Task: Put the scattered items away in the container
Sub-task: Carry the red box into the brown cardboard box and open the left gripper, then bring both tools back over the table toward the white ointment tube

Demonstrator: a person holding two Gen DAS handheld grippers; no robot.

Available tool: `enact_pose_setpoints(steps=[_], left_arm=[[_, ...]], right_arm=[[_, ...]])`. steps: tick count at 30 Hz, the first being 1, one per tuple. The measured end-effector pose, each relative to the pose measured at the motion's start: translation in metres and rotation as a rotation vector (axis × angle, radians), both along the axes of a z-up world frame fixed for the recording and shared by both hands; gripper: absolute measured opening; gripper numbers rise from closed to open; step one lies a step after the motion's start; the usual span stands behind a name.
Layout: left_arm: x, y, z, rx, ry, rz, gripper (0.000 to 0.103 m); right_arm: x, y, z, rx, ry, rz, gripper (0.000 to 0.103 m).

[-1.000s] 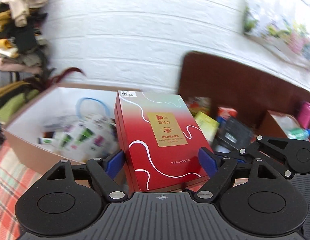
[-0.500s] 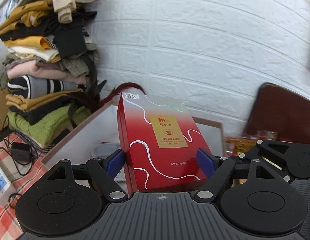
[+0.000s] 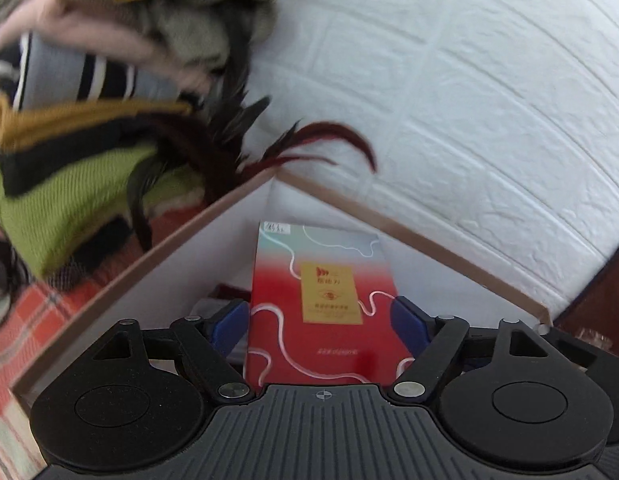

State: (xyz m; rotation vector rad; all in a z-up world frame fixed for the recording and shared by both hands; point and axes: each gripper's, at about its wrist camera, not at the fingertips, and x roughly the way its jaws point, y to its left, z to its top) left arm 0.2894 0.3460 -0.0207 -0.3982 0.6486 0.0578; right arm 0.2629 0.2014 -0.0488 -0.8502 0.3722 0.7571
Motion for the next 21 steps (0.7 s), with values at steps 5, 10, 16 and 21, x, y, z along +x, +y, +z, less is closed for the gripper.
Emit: enact_pose_setpoints(steps=[5,10,16,21], left_arm=[[-0.023,-0.006,0.002,0.049,-0.019,0.020,0.096],[-0.059,-0.021,0.017,0.142,-0.037,0.044,0.103],[-0.109,-0.051,0.043,0.256,-0.098,0.079,0.103],[-0.148,-0.087,0.049,0.252,-0.081,0.101,0.103]], right_arm=[[-0.003,-0.022,0.010,0.097,0.030,-0.035,0.083],[-0.023,-0.053,0.027,0.244,0.077,-0.059,0.097],[-0.059,-0.109,0.052,0.428,0.131,-0.098,0.102],[-0.083,-0.155,0.059,0.622,0.269,-0.172,0.102]])
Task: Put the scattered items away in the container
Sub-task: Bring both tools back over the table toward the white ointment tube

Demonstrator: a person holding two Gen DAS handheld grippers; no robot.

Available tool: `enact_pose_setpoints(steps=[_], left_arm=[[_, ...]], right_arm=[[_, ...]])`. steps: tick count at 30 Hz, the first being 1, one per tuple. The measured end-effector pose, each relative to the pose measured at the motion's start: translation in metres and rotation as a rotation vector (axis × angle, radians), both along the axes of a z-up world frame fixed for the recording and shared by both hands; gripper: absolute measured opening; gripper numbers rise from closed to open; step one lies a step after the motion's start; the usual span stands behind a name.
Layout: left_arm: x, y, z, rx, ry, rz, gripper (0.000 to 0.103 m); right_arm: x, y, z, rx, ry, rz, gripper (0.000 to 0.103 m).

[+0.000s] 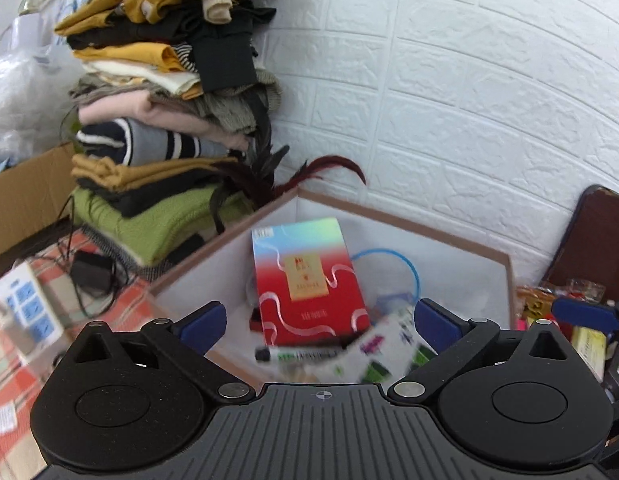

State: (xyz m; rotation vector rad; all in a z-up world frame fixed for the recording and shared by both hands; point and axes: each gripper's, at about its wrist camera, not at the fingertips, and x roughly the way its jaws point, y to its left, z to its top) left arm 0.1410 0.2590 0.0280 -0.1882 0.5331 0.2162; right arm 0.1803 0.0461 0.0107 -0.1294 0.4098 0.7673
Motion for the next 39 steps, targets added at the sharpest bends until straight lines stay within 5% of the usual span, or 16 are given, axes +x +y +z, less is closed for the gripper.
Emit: enact_pose_setpoints(steps=[4,9,15,28,39], left_arm=[[-0.032,-0.042,-0.002,0.000,-0.016,-0.058,0.103],[-0.061,-0.092,-0.008,-0.018,-0.033,-0.100,0.103],[-0.080,-0.155,-0.016,-0.013,0.006,-0.140,0.103],[-0.081,-0.262,-0.048,0.067,0.071,-0.280,0.103],[-0.029,-0.278,-0.077,0.194,0.128,-0.325,0.103]], right_arm=[[-0.014,-0.030,-0.009,0.136,0.139,-0.050,0.103],[-0.038,-0.077,-0.021,0.185,0.254,-0.270,0.103],[-0.081,-0.148,-0.028,0.145,0.242,-0.609,0.102],[-0.135,-0.240,-0.033,0.035,0.177,-0.539,0.103],[-0.094,-0.240,-0.060,0.035,0.201,-0.570,0.103]])
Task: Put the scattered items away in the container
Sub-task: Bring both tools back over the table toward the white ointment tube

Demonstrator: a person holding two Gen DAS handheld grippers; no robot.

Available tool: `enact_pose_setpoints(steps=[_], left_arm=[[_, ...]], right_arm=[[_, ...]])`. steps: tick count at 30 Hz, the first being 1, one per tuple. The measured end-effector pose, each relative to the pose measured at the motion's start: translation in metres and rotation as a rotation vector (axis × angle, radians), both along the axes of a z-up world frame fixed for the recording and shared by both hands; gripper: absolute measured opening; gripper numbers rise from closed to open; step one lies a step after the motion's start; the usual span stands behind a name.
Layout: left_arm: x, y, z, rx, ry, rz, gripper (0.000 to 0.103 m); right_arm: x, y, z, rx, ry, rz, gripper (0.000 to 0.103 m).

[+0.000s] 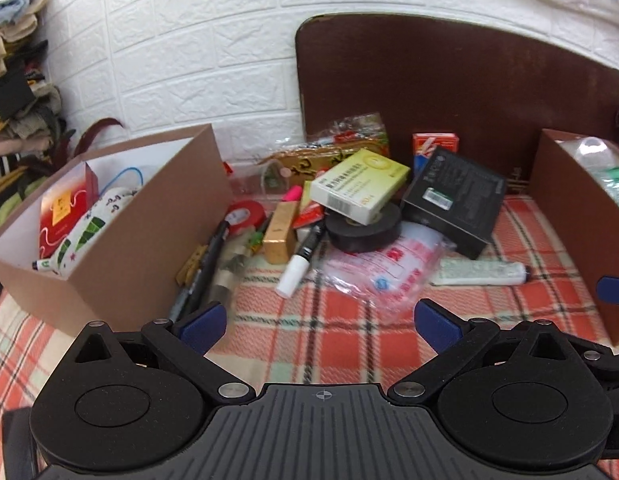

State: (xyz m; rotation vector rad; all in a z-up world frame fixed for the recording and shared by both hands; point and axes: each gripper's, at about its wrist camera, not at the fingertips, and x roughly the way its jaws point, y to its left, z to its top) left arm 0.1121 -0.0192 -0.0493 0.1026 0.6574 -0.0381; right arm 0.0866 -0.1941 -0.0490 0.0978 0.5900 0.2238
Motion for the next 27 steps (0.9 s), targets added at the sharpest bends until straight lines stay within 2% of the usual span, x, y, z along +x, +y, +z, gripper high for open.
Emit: enact_pose_setpoints(steps=[12,20,27], left_arm=[[0.055,0.002,-0.025,-0.044,0.067,-0.039,0.103],[0.067,-0.004,-0.039,-0.065,0.109,-0.062,0.103],[0.069,-0.012,-0.047,-0.072,0.140,-0.131,0.102]], right_arm=[[0.041,0.004,-0.026,-0.131,0.042,-0.013,0.102],[0.054,-0.006,-0.038,-0.234,0.018,0.006,0.102],[0.074,-0.007,-0.055,-0.291,0.034,0.044,0.102]])
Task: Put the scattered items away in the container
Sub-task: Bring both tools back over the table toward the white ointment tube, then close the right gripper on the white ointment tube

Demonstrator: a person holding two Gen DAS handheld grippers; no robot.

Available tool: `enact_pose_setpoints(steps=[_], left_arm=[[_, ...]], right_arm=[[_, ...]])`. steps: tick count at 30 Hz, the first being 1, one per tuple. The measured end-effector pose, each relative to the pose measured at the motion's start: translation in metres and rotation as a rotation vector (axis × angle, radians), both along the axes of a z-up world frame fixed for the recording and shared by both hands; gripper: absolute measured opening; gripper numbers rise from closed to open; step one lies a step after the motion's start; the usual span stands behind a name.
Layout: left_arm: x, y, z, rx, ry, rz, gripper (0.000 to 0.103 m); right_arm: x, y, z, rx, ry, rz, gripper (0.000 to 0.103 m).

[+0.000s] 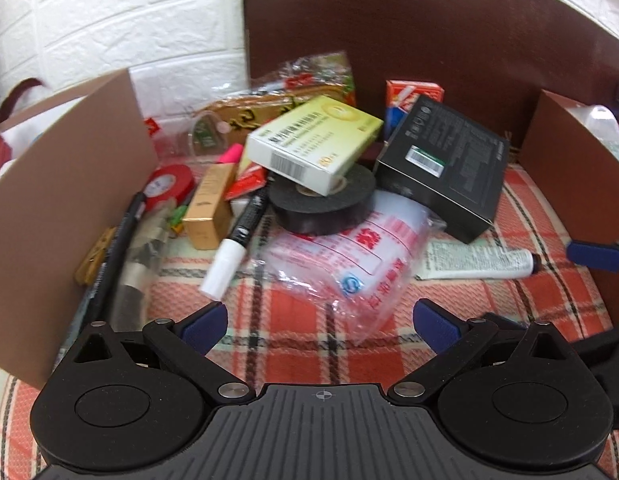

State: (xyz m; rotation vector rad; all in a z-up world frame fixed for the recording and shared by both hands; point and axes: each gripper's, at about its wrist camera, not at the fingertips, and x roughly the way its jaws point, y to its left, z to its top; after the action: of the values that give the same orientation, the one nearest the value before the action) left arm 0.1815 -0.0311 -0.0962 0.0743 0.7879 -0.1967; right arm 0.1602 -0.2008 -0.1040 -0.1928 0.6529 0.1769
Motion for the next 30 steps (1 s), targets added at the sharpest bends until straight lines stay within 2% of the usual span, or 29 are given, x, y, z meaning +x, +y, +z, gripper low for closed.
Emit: enact_pose_setpoints(steps=[6,12,15,18,20,23,27,30], left_arm=[[0.008,0.003,-0.011,-0.029,0.056,-0.002,0.099],[0.012,0.004,-0.015,-0.022,0.065,0.005,0.099],[0.010,0.004,-0.017,-0.013,0.072,0.005,0.099],[0.007,0.006,-0.016,-0.017,0.077,0.010,0.099],[0.003,0.007,-0.014,-0.021,0.077,0.010,0.099],[-0.004,0.007,-0.010,-0.021,0.074,0.006,0.098],[-0.012,0.007,-0.004,-0.035,0.074,-0.005,0.097],[-0.015,0.004,0.000,-0.033,0.067,-0.016,0.096]], right_arm=[[0.021,-0.004,-0.014,-0.010,0.021,0.009,0.101],[0.035,-0.015,-0.021,0.058,0.035,0.038,0.100],[0.036,-0.023,-0.023,0.123,0.059,0.064,0.095],[0.030,-0.024,-0.018,0.131,0.079,0.092,0.083],[0.024,-0.026,-0.014,0.154,0.097,0.105,0.067],[0.011,-0.029,-0.008,0.209,0.124,0.132,0.052],[-0.008,-0.022,-0.005,0.239,0.136,0.188,0.049],[-0.008,-0.017,-0.004,0.200,0.104,0.154,0.053]])
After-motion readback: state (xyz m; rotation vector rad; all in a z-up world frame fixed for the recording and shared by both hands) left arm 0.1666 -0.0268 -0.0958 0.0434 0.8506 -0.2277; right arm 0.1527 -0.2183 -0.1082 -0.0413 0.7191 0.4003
